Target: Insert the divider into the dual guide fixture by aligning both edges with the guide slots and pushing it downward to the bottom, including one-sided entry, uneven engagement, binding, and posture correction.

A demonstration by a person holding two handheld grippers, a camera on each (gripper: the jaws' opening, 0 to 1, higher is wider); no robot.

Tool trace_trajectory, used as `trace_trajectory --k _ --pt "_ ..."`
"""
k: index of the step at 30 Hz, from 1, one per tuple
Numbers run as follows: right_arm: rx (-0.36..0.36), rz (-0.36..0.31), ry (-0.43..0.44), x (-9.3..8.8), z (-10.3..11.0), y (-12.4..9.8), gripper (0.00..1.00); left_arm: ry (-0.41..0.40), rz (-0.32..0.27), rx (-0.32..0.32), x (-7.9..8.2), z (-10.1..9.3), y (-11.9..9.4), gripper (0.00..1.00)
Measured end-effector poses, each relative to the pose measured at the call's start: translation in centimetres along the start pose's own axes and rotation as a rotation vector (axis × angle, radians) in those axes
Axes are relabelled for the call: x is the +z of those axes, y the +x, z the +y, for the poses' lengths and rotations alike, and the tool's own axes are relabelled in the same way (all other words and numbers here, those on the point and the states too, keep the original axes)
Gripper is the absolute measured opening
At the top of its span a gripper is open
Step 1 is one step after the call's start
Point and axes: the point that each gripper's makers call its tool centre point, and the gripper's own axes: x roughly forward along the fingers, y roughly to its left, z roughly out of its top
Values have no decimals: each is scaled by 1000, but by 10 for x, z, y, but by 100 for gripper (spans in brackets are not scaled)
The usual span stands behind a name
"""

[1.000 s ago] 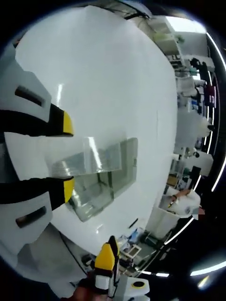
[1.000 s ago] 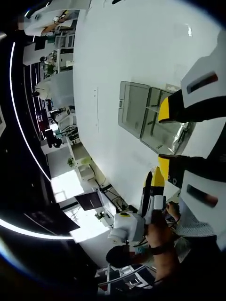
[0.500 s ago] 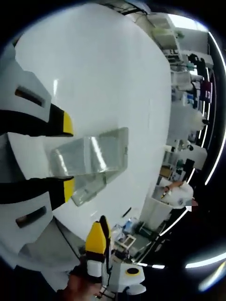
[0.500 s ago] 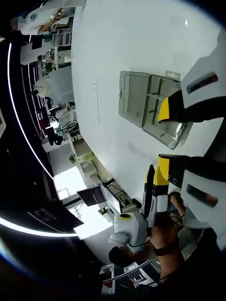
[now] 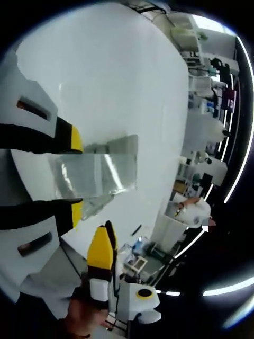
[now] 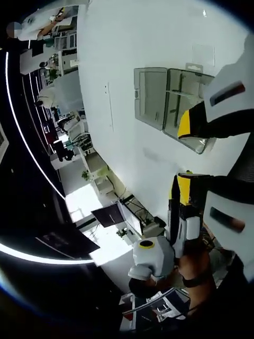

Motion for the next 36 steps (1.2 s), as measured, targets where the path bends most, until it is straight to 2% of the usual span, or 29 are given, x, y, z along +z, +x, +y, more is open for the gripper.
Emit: trace_trajectory --k 15,28,36 --pt "44 10 61 -1 7 6 13 -37 -41 -78 6 -23 1 31" --pt "44 10 73 2 4 9 9 -82 -51 -125 6 -34 4 31" --pt "43 8 100 3 2 9 5 -71 -60 -126 9 -35 6 31"
